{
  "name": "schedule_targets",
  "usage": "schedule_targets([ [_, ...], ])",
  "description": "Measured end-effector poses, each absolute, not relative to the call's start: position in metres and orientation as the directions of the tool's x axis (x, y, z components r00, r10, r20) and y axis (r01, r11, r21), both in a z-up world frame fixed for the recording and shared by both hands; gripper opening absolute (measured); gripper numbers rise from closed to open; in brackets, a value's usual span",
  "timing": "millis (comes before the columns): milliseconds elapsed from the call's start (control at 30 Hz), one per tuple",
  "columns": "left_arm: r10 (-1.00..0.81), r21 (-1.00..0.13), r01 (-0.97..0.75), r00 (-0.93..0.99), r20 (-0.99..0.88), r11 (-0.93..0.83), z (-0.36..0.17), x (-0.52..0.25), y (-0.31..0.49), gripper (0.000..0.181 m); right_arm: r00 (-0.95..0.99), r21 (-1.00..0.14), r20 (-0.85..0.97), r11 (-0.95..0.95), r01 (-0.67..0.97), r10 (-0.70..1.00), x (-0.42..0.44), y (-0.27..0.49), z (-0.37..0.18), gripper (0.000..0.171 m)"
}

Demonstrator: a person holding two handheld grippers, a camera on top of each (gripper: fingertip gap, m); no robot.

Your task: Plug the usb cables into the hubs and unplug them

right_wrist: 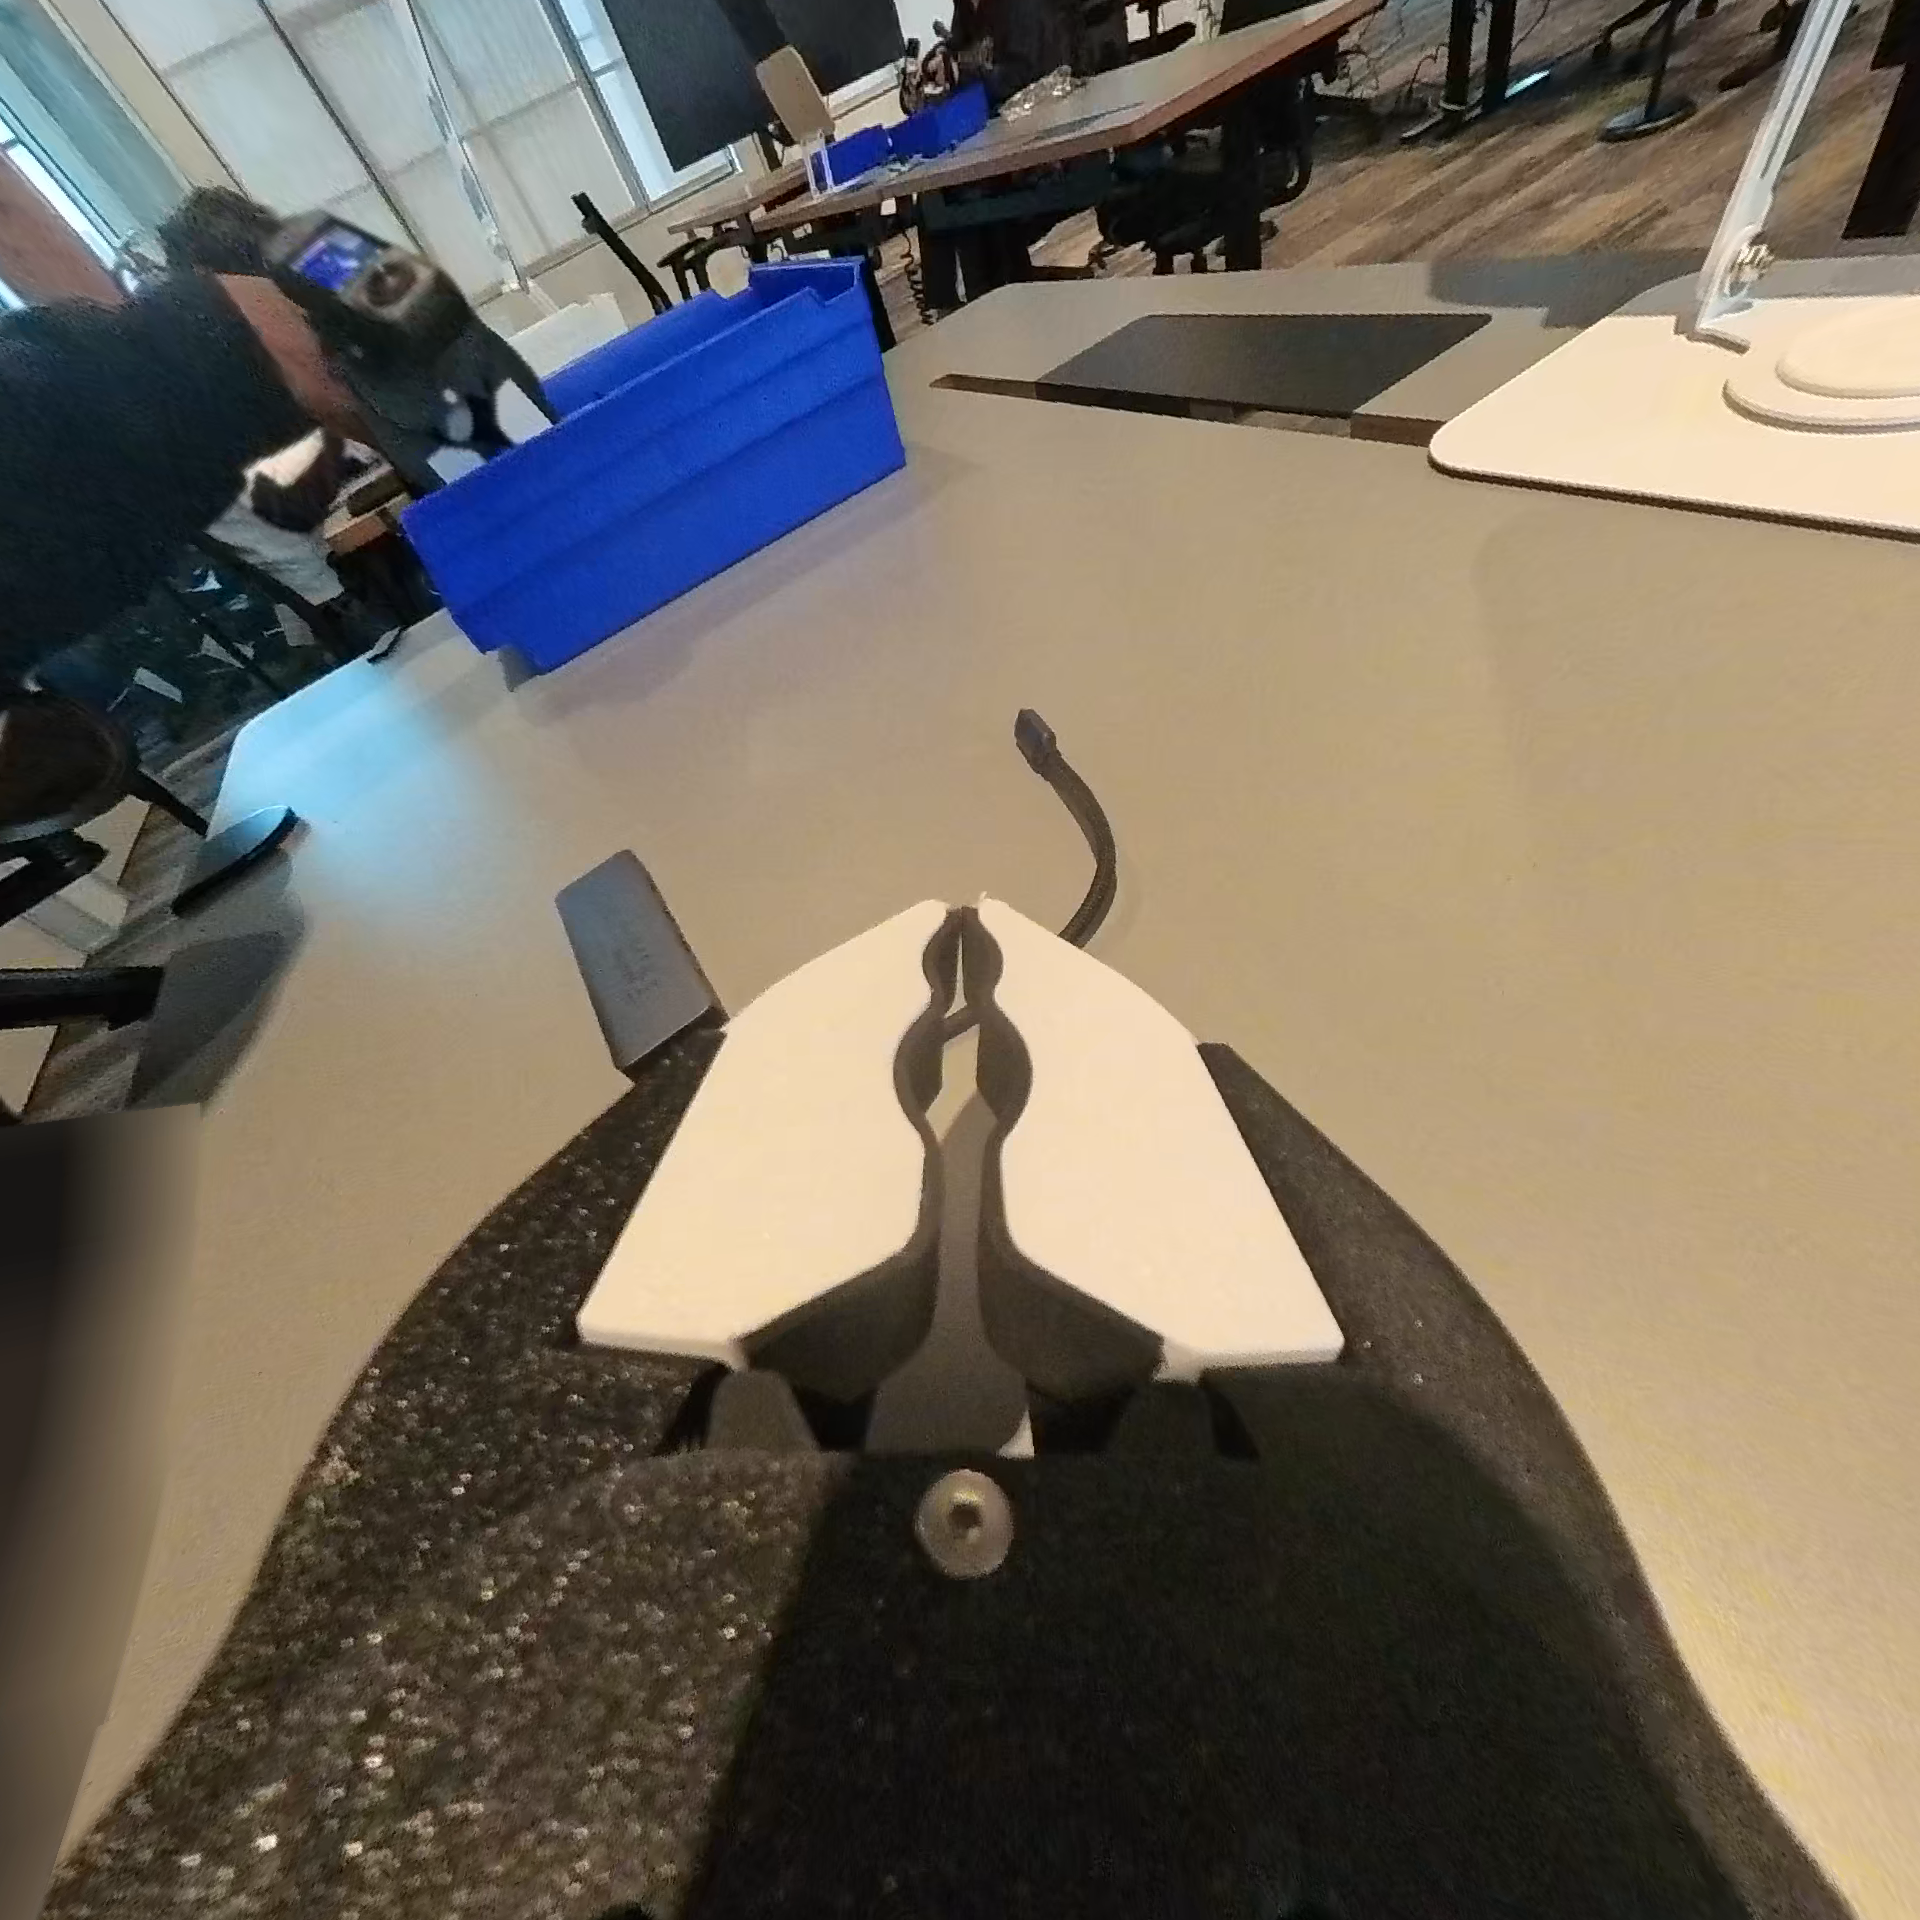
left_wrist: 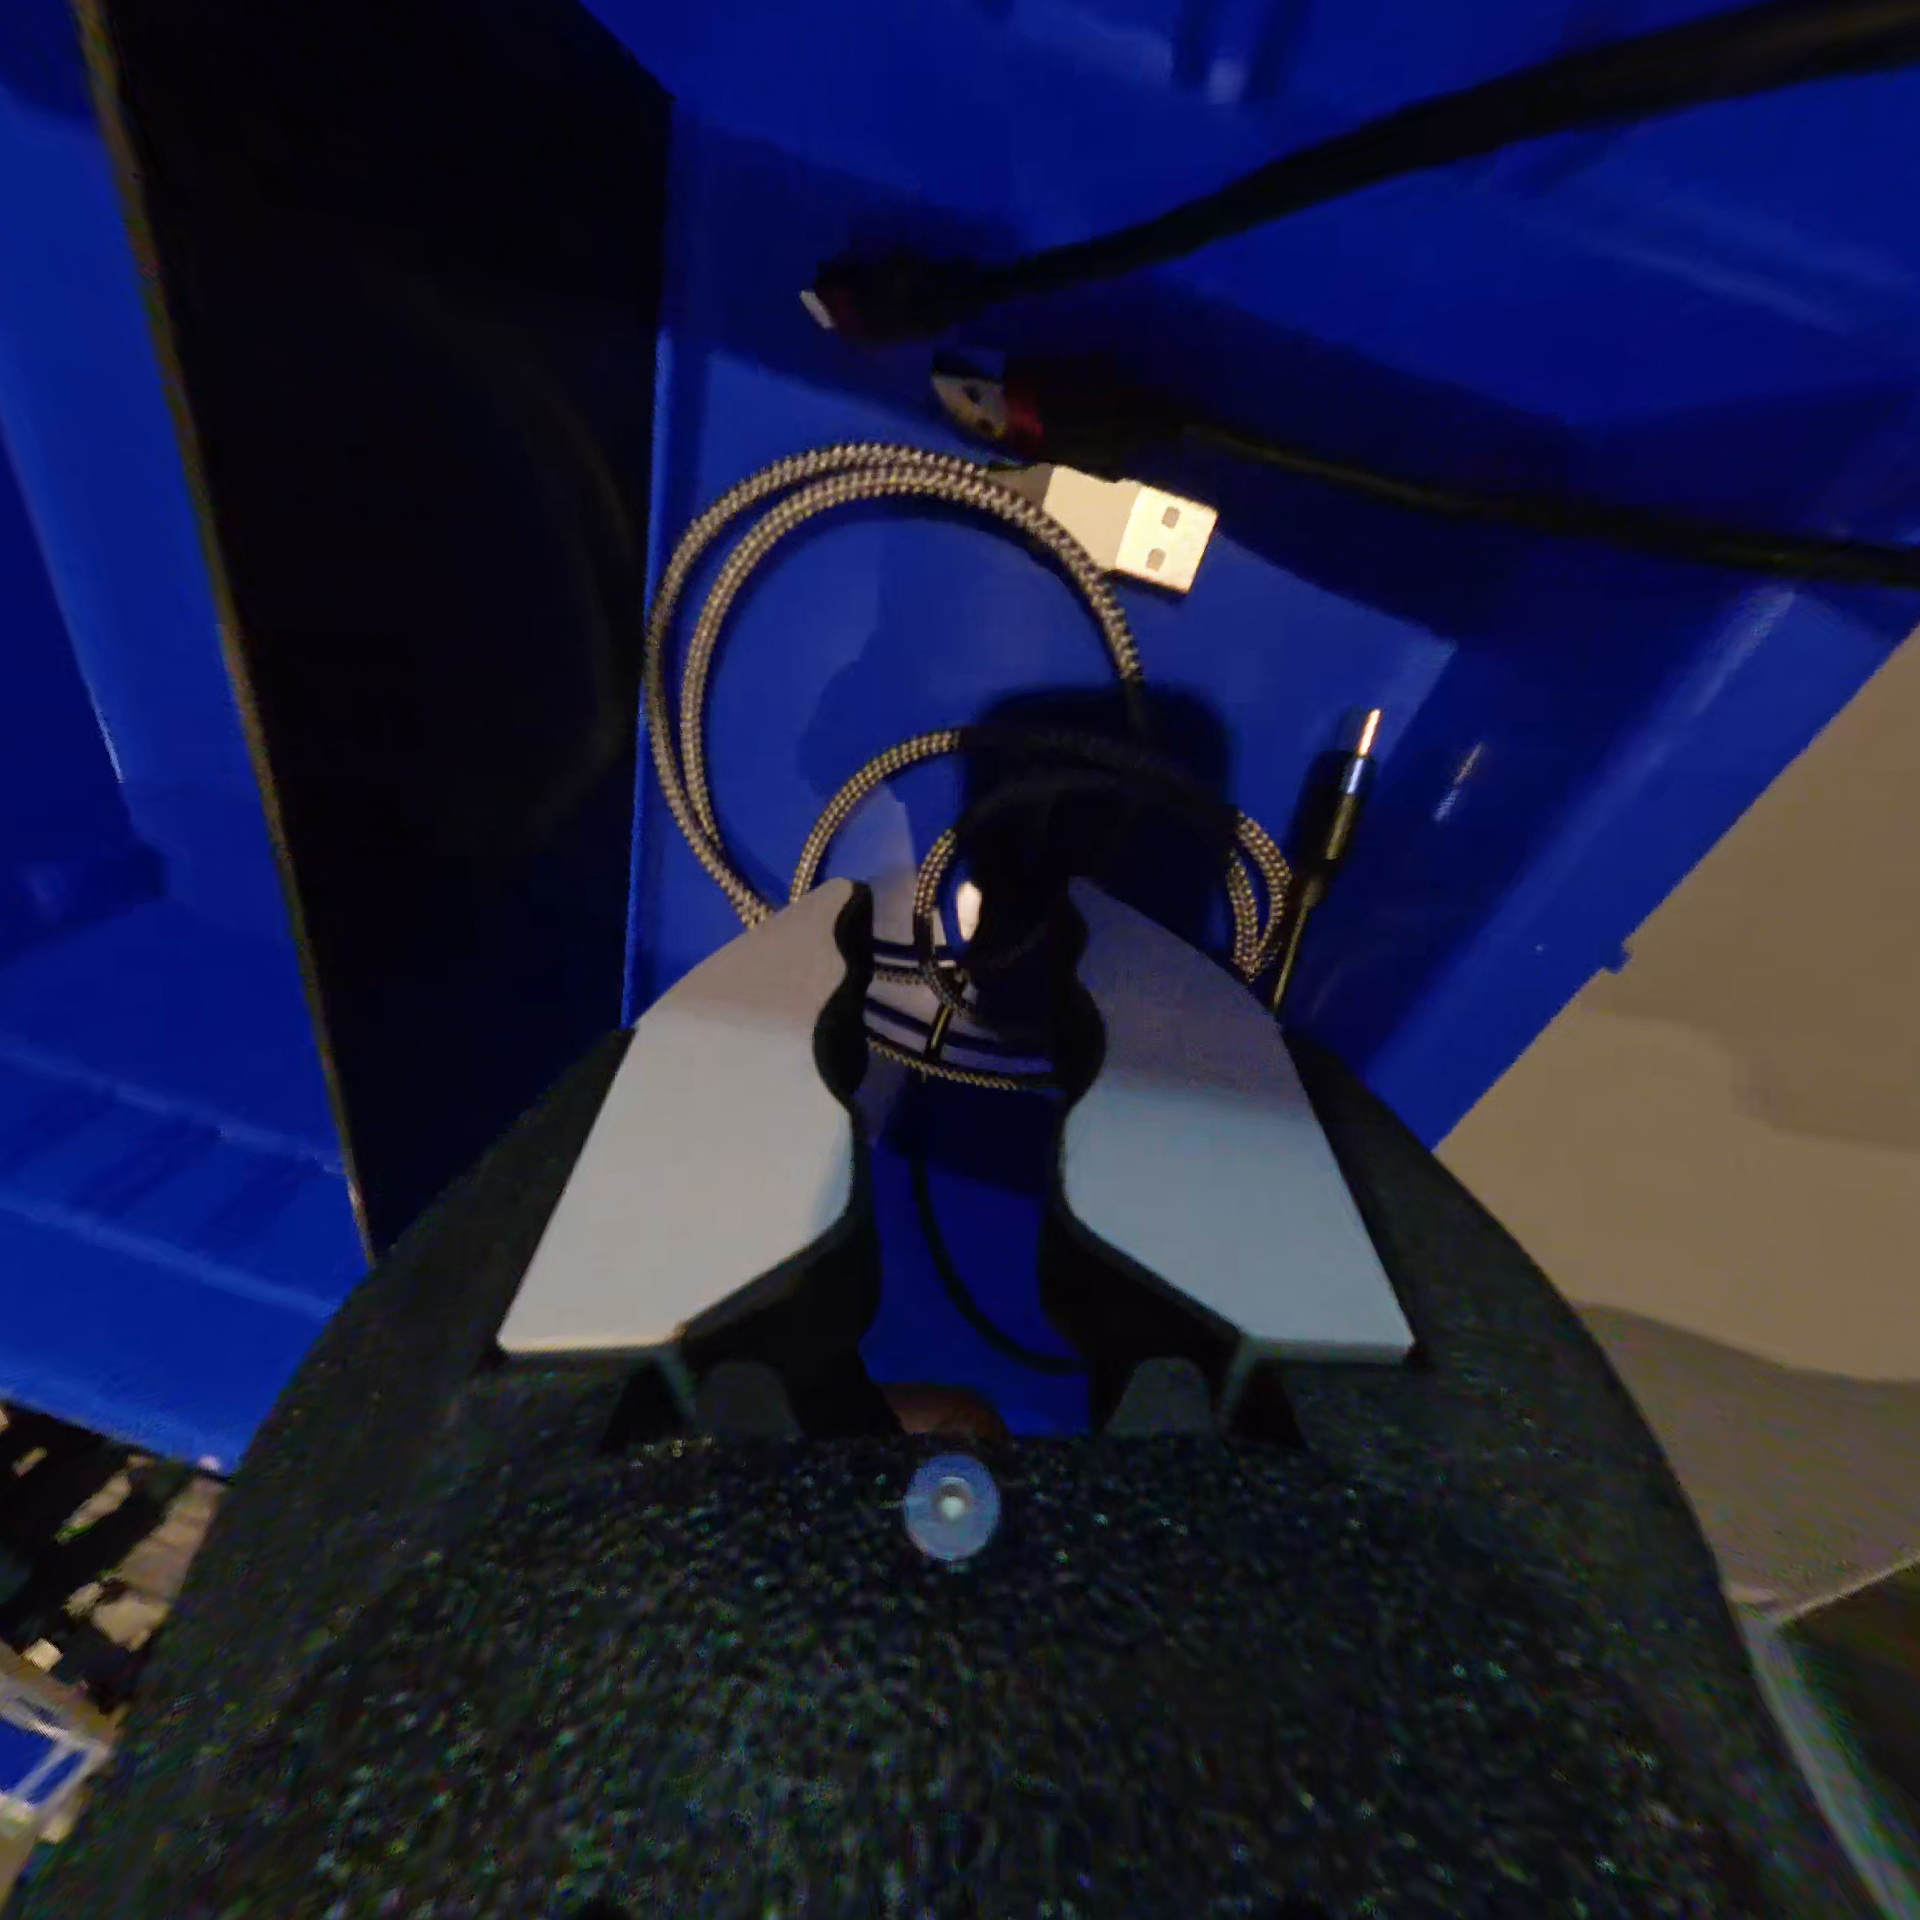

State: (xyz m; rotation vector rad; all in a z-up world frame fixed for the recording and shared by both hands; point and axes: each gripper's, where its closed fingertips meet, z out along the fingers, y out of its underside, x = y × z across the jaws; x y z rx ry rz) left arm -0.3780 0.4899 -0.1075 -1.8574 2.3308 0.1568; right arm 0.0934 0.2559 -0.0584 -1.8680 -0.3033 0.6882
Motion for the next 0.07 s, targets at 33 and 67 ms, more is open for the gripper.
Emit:
schedule_targets([
  [33,-0.955,-0.016,-0.970,-0.236,-0.177,0.243,-0.1090,-0.3770,0.4895,0.030,0.801,-0.911,-0.317,-0.397,-0.109,0.508,0.0933,0.2560,-0.0585,0.000],
  [67,-0.954,-0.021,-0.967,-0.247,-0.170,0.254,-0.1097,-0.3759,0.4895,0.026,0.800,-0.911,-0.318,-0.398,-0.109,0.508,0.0933,0.2560,-0.0587,0.000],
])
